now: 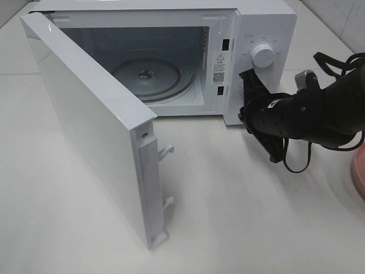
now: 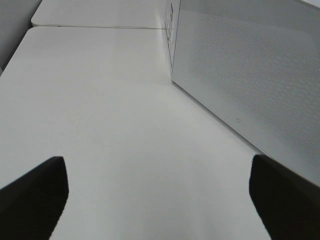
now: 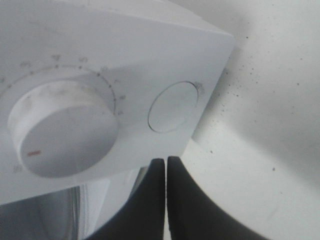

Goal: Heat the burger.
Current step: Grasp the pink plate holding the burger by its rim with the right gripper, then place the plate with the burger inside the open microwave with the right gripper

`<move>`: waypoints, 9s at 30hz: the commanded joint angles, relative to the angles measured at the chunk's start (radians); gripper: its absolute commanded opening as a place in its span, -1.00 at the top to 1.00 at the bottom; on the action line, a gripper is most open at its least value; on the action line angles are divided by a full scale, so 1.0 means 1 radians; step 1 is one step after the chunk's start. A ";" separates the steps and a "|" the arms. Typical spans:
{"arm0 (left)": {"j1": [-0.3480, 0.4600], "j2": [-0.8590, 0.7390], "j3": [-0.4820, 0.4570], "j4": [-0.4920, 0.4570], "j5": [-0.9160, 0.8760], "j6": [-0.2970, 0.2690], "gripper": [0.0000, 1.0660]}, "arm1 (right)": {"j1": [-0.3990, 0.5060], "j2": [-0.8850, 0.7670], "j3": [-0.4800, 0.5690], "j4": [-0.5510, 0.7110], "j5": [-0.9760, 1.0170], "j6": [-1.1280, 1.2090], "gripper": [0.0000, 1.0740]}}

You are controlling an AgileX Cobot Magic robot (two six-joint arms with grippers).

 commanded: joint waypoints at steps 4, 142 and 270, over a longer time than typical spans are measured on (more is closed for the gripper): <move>0.005 -0.027 0.003 -0.009 -0.005 0.000 -0.69 | -0.007 -0.147 0.024 -0.018 0.191 -0.235 1.00; 0.005 -0.027 0.003 -0.009 -0.005 0.000 -0.69 | -0.423 -0.131 0.024 -0.753 1.023 -0.817 1.00; 0.005 -0.027 0.003 -0.009 -0.005 0.000 -0.69 | 0.492 -0.488 0.024 -1.083 1.530 -0.569 1.00</move>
